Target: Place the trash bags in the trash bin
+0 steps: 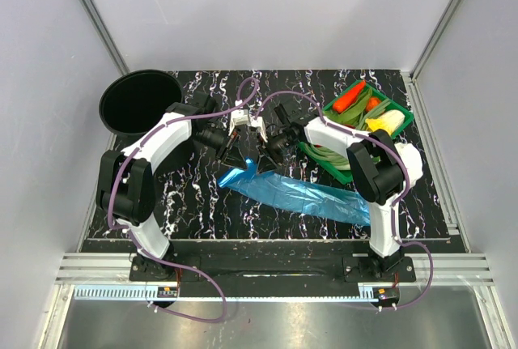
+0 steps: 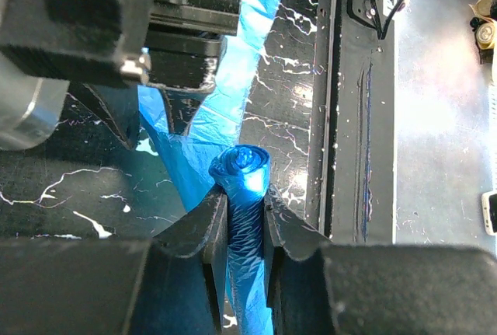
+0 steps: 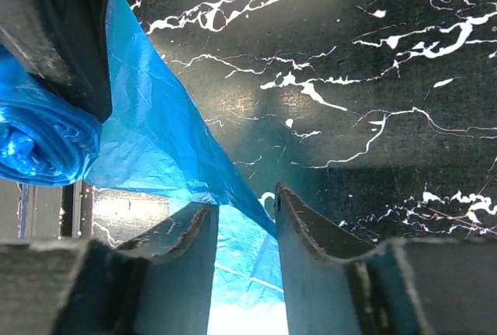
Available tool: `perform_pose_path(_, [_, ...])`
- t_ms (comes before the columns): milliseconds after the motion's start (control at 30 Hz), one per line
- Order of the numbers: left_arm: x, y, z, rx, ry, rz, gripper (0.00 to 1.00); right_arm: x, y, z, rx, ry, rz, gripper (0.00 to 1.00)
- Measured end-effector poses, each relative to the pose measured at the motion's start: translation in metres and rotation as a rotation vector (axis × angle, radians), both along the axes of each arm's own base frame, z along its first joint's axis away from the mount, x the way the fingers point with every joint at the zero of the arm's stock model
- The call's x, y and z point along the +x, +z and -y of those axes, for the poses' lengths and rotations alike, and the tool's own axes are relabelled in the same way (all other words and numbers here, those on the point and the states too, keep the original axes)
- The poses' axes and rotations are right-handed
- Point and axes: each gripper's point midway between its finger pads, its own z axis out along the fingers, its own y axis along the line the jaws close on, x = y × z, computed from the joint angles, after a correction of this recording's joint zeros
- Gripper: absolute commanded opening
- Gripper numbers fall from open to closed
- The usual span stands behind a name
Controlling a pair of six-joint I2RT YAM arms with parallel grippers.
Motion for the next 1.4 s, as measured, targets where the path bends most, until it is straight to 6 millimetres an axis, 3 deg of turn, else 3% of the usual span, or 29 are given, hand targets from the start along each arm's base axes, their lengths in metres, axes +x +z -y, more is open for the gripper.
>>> perform_pose_path(233, [0.0, 0.0, 0.0, -0.001, 0.0, -0.001, 0.0, -0.003, -0.007, 0.002, -0.01, -0.011, -0.019, 0.07])
perform_pose_path(367, [0.0, 0.0, 0.0, -0.002, 0.002, 0.0, 0.0, -0.004, -0.011, 0.003, -0.019, -0.021, -0.025, 0.0])
perform_pose_path(1033, [0.006, -0.008, -0.006, -0.011, 0.093, 0.042, 0.0, 0.002, -0.018, 0.004, -0.118, -0.215, -0.15, 0.0])
perform_pose_path(1400, [0.01, 0.008, -0.005, -0.052, 0.145, 0.145, 0.0, 0.01, -0.006, -0.006, -0.125, -0.288, -0.214, 0.0])
